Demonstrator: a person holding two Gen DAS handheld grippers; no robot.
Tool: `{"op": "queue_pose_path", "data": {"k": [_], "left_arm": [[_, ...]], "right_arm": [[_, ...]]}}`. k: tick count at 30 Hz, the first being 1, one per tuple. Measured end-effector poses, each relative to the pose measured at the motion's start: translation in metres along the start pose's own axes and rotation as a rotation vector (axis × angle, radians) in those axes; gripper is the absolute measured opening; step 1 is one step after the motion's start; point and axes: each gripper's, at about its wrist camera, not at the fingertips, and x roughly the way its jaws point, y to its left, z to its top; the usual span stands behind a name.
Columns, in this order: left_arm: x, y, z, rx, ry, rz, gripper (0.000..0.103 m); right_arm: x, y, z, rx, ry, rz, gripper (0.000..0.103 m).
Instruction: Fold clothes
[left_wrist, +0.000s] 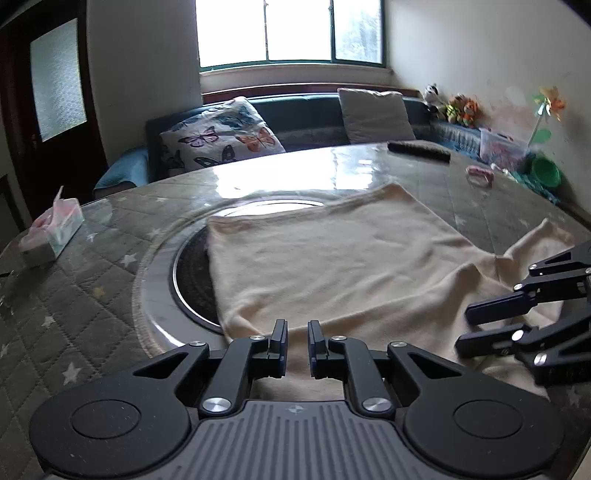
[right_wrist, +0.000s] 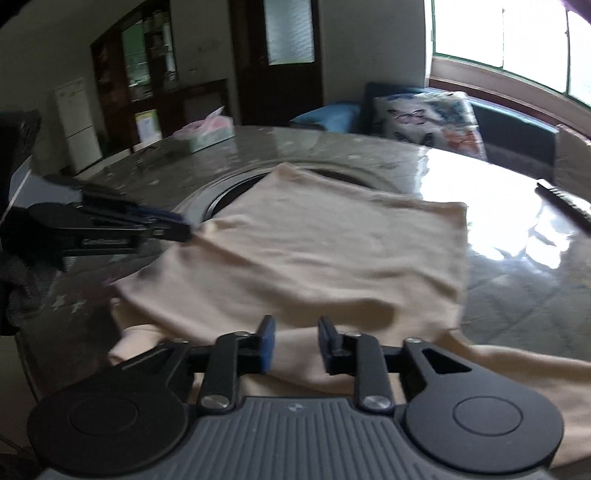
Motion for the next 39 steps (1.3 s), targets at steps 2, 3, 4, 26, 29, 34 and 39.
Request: {"op": "queue_pose_path", "data": {"k": [2,3,4,26,29,34,39], "left_arm": [[0.005,-0.001,-0.002,0.001,0.016,0.003,0.013],[0.008,0.0,-0.003,-0.003,0.024,0.007,0.013],[0.009,0.002,-0.004,-0.008,0.03,0.009,0.013],[0.008,0.004,-0.002,-0.015,0.045,0.016,0.014],[0.003,-0.001,0.002,-0.008,0.031,0.012,0.016],[-0.01,-0.018,0.012,0.022,-0.01,-0.012,0.035],[-0.01,-0.04,0.02,0.039,-0.019,-0.062,0.041]], "right_arm": [[0.004,0.006,-0.005,-0.027,0.009,-0.002,0.029],[0.004,0.007,-0.007,-0.036,0.015,-0.013,0.029],[0.003,0.006,-0.009,-0.038,0.018,-0.022,0.029],[-0.004,-0.036,0.002,0.077,-0.038,-0.103,0.028],[-0.013,-0.034,-0.008,0.051,-0.022,-0.115,0.028],[-0.033,-0.044,-0.024,0.108,-0.04,-0.153,0.028],[-0.06,-0.069,-0.039,0.193,-0.088,-0.242,0.029]]}}
